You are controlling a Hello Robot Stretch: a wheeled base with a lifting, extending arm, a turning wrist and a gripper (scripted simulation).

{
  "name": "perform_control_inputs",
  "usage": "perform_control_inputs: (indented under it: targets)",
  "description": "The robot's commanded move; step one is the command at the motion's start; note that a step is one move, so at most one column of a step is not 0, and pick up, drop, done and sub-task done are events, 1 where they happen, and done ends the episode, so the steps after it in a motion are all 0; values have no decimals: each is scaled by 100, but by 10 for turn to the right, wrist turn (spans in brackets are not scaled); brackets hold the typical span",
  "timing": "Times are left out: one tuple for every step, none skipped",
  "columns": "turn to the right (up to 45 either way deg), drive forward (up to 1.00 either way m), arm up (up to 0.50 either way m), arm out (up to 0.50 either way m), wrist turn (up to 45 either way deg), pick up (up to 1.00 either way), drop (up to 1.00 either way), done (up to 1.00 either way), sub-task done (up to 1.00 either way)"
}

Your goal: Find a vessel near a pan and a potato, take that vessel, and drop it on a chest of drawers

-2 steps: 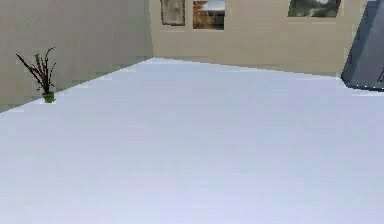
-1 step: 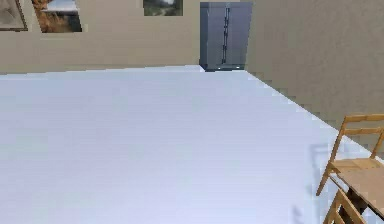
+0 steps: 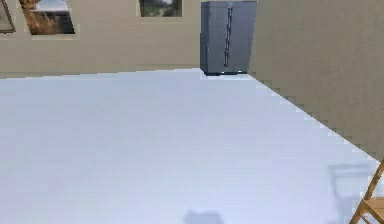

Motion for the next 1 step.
perform_control_inputs:
  targets:
    - [450, 0, 0, 0, 0, 0, 0, 0, 0]
